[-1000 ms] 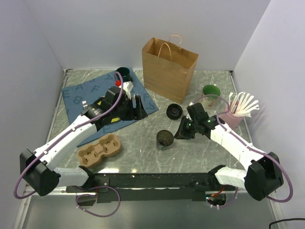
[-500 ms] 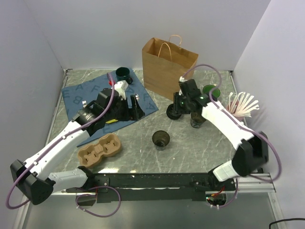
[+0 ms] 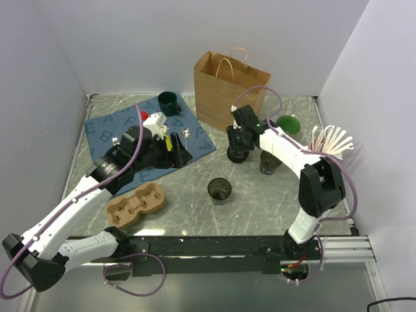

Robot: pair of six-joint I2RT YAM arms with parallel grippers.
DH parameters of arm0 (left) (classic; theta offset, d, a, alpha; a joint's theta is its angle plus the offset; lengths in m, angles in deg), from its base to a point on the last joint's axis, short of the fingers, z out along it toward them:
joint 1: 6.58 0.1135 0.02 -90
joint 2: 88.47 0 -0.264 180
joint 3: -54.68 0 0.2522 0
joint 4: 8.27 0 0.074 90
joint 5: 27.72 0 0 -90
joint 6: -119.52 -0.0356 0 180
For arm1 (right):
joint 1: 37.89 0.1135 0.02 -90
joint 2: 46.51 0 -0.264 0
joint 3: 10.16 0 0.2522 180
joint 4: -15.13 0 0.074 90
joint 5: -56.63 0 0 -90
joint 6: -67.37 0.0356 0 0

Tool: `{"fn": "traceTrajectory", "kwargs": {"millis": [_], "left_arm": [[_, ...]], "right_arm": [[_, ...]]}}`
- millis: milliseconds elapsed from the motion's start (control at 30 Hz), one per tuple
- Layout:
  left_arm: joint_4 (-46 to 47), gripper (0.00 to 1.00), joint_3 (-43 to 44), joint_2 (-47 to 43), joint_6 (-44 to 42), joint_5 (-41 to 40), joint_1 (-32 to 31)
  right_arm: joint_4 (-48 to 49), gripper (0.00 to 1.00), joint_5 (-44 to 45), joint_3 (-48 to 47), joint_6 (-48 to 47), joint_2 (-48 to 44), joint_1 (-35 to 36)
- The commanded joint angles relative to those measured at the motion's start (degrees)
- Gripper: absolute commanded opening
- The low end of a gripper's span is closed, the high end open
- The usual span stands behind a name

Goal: Pack the takeout coffee

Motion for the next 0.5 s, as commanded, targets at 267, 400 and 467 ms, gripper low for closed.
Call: {"fn": "traceTrajectory", "kwargs": {"millis": [267,400,467], "left_arm": [[-3.0,0.89,2.6,-0.8,-3.0,-2.4,0.0],[-3.1,0.90,2.8,-0.4,-2.7,-2.7,0.0],[-3.0,0.89,2.7,-0.3,-2.5,-2.7,0.0]], "right_arm": [[4.5,0.48,-0.3,-5.7,-1.4,8.1,0.4],[5.2,0.48,-0.6,-5.7,-1.0,9.7,0.4],[5.5,0.48,-0.4,-5.8,-0.6,10.6,0.4]]}}
